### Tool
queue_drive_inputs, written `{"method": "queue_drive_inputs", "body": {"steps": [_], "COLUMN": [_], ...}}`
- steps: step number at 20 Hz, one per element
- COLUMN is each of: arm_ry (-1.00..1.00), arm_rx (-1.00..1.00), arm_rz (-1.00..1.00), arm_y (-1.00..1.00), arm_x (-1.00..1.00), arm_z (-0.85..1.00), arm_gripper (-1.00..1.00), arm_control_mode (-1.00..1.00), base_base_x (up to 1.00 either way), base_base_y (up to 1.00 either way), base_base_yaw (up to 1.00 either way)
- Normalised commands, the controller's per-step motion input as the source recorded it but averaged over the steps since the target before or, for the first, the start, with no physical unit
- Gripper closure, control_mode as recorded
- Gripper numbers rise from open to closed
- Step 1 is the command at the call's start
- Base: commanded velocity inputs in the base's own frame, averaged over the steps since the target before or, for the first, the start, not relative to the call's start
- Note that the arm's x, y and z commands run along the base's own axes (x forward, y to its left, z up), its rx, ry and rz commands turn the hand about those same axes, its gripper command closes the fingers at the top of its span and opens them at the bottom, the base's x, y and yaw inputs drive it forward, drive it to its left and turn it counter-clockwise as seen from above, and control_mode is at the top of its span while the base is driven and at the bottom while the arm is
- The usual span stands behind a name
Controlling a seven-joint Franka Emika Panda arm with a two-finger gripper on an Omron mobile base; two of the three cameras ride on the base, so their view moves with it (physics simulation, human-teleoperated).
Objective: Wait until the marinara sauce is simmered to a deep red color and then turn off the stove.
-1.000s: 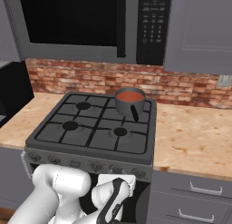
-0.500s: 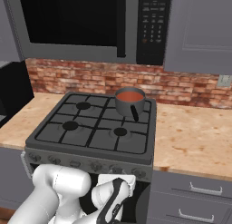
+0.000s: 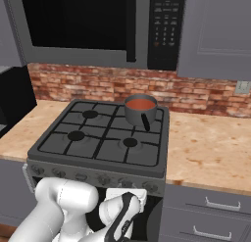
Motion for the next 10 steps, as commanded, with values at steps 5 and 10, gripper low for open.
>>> {"method": "queue_drive_inputs", "body": {"steps": [5, 10], "arm_ry": [0.00, 0.00], "arm_rx": [0.00, 0.00], "arm_rz": [0.00, 0.00], "arm_y": [0.00, 0.00], "arm_x": [0.00, 0.00], "arm_z": [0.00, 0.00], "arm_gripper": [1.00, 1.00], "arm_control_mode": [-1.00, -1.00], "base_base_x": [0.00, 0.00], "base_base_y": [0.00, 0.00], "base_base_yaw": [0.00, 0.00]}}
